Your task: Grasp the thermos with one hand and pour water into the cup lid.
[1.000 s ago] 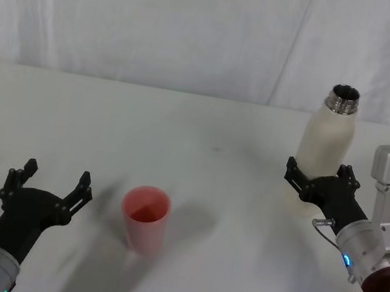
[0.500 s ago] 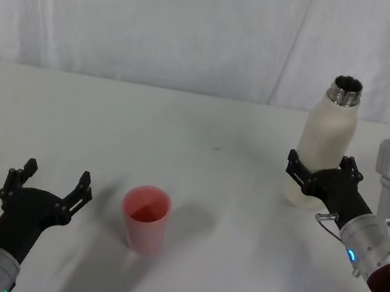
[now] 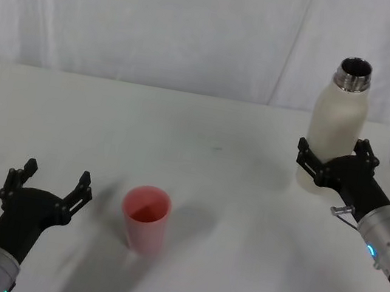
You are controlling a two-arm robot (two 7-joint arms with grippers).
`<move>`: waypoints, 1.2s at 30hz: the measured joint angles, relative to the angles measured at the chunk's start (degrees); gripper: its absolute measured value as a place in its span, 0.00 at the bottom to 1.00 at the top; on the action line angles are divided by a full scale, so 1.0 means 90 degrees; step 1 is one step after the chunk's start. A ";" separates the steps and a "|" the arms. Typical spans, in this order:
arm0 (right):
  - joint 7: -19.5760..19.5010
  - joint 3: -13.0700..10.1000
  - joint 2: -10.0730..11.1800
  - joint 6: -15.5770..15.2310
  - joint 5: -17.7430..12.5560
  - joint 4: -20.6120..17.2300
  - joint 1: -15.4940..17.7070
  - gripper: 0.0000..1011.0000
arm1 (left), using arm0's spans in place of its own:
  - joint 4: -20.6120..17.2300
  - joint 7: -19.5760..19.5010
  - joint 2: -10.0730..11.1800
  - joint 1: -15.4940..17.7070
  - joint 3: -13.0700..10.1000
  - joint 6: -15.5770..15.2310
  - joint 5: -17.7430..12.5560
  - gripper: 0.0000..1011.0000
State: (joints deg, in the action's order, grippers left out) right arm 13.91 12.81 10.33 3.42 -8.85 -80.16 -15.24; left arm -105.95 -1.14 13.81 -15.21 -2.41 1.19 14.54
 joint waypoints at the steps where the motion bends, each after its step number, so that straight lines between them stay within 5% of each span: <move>1: 0.0005 0.0003 0.0031 -0.0007 0.0021 -0.0059 0.0025 0.94 | 0.0000 0.0000 0.0000 0.0000 0.0000 0.0000 0.0000 0.99; 19: 0.0127 0.0136 0.0648 -0.0107 0.0558 -0.1056 0.0614 0.94 | 0.0000 0.0000 0.0000 0.0000 0.0000 0.0000 0.0000 0.99; 36: 0.0069 0.0200 0.0920 -0.0015 0.1074 -0.1756 0.1254 0.94 | 0.0000 -0.0001 0.0000 0.0000 0.0000 0.0000 0.0000 0.99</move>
State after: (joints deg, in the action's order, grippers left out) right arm 14.53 14.61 18.61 3.28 0.82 -95.96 -3.96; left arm -105.95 -1.14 13.80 -15.21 -2.41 1.19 14.54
